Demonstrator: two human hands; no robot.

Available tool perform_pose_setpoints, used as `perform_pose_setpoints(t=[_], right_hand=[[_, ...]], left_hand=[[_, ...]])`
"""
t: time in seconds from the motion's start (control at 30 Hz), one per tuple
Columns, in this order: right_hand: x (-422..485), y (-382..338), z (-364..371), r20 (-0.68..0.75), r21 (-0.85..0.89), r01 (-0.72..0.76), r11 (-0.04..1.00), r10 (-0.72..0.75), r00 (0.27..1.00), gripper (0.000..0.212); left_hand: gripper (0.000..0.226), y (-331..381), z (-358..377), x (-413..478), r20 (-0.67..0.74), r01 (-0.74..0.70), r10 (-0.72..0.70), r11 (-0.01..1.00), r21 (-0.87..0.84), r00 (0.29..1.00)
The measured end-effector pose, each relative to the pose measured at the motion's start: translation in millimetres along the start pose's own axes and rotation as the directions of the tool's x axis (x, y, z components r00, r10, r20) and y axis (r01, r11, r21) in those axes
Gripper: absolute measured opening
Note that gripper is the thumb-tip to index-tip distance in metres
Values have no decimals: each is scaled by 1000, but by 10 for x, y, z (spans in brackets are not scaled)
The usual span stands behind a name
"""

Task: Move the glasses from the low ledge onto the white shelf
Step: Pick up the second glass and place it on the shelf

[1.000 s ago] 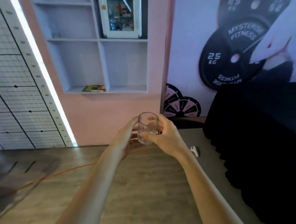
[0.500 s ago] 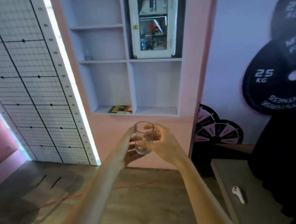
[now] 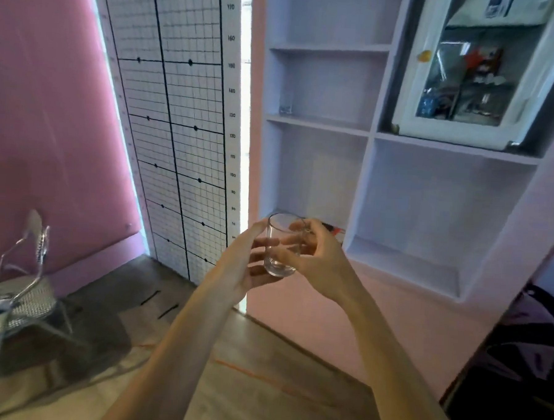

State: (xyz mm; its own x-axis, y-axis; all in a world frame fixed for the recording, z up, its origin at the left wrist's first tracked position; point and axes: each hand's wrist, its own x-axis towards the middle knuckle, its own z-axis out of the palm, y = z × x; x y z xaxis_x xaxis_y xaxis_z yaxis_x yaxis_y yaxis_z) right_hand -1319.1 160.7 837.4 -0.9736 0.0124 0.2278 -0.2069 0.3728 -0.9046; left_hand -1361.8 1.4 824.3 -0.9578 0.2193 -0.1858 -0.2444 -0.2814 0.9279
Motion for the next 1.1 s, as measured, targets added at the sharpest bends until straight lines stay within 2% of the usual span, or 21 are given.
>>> perform_pose_setpoints(t=[0.13, 0.33, 0.43, 0.5, 0.7, 0.9, 1.0, 1.1], right_hand=[[780, 82, 167, -22, -43, 32, 999, -33, 999, 52], [1964, 119, 290, -87, -88, 24, 996, -31, 996, 53], [2458, 135, 262, -146, -124, 31, 992, -49, 988, 49], [2728, 153, 219, -169, -141, 17, 990, -41, 985, 54], [3538, 176, -30, -216, -159, 37, 987, -72, 974, 60], [4409, 237, -393, -250, -105, 126, 986, -149, 957, 56], [4878, 261, -601, -257, -49, 176, 983, -183, 949, 54], [5355, 228, -770, -272, -42, 219, 975, -222, 936, 55]], left_hand=[[59, 237, -223, 680, -7, -6, 6, 1000, -26, 1000], [58, 802, -423, 1762, 63, 29, -29, 1000, -3, 998], [59, 1063, -398, 2295, 130, 38, -43, 998, 44, 991], [60, 1197, -343, 2599, 169, 50, -61, 996, 68, 984], [58, 1542, -105, 3467, 211, 10, -30, 995, 94, 977], [60, 1976, 246, 4166, 194, -71, 52, 993, 94, 980], [53, 2186, 451, 4451, 144, -117, 105, 990, 75, 984], [56, 2388, 603, 4660, 78, -150, 147, 988, 27, 986]])
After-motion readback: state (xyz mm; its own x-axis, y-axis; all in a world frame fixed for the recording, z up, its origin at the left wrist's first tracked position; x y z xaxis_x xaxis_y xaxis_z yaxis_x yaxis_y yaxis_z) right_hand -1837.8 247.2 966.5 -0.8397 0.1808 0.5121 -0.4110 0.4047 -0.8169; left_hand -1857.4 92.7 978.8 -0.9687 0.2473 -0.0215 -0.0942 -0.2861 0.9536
